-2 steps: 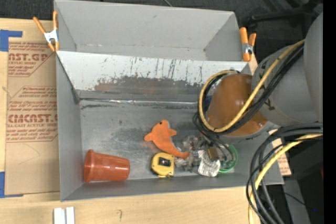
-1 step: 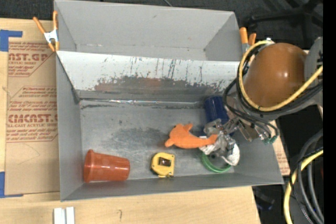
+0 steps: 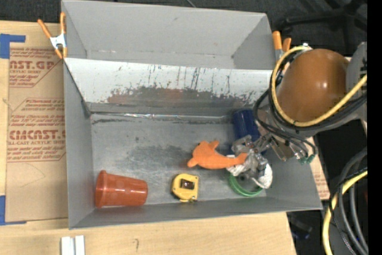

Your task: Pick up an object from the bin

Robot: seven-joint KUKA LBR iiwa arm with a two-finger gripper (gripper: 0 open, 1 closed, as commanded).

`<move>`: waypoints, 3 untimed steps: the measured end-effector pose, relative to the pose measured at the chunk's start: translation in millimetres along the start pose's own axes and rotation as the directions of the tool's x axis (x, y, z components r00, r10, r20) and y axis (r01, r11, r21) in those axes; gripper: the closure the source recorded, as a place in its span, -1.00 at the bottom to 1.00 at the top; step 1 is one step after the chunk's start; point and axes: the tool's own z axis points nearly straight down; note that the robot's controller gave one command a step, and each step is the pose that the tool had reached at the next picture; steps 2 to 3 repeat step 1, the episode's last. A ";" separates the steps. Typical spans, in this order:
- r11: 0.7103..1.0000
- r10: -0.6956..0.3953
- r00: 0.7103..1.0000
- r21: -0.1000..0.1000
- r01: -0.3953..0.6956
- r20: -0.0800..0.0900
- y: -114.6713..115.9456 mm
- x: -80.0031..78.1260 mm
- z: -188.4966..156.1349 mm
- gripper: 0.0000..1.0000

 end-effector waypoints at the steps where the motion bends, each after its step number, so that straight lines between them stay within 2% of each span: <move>1: 1.000 -0.013 1.000 0.001 0.013 0.002 -15.9 -2.8 -117.9 1.00; 3: 1.000 -0.013 1.000 0.001 0.013 0.002 -15.9 -2.8 -117.9 1.00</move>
Offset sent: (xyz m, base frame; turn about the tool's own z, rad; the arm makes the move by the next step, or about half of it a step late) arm 0.0000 0.0000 0.0000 0.0000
